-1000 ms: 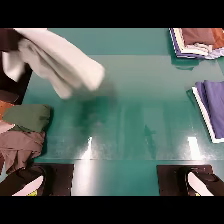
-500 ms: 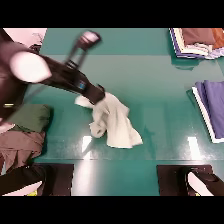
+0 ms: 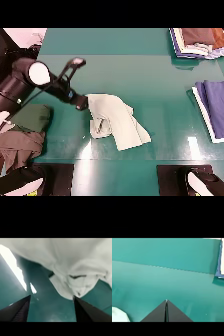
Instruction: Fold the shirts.
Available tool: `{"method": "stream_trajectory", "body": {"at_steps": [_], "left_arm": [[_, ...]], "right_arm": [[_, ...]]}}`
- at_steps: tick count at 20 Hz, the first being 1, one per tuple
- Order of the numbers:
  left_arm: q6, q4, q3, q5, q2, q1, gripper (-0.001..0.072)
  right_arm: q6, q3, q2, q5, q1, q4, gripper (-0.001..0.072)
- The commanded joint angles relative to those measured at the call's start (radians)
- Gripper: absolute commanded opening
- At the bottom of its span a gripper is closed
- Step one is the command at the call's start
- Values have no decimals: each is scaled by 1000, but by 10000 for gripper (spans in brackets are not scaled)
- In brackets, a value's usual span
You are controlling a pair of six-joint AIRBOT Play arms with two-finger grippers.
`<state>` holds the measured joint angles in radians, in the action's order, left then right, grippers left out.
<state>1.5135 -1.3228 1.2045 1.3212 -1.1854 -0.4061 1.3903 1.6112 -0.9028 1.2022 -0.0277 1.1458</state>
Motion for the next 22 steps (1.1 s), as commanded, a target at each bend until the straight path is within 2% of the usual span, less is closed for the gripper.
{"method": "stream_trajectory", "body": {"at_steps": [1, 4, 6, 9, 13, 14, 15, 16, 19, 22], "left_arm": [[-77, 193, -246, -56, 21, 44, 603], [-168, 385, -425, -192, 21, 44, 604], [-188, 448, -488, -268, 21, 44, 603], [-212, 460, -529, -353, 18, -2, 603], [-201, 439, -538, -432, 16, -74, 600], [-198, 439, -537, -432, 16, -74, 556], [-197, 430, -538, -433, 16, -74, 258], [-197, 427, -538, -435, 16, -74, 79], [-171, 407, -534, -440, 17, -68, 28], [-99, 279, -474, -364, 19, -7, 28]], "right_arm": [[0, 1, -1, 5, 0, 0, 13], [0, 1, -3, 5, 0, 0, 13], [0, 0, -10, 5, 0, 0, 12], [1, 0, -31, 14, -1, -3, 13], [1, 0, -64, 67, -2, -2, 13], [1, 0, -71, 75, -2, -3, 13], [1, 0, -76, 87, -2, -3, 12], [1, 0, -81, 103, -2, -4, 12], [1, -17, -84, 179, -2, -10, 13], [-1, -186, -46, 240, -2, -129, 14]]}}
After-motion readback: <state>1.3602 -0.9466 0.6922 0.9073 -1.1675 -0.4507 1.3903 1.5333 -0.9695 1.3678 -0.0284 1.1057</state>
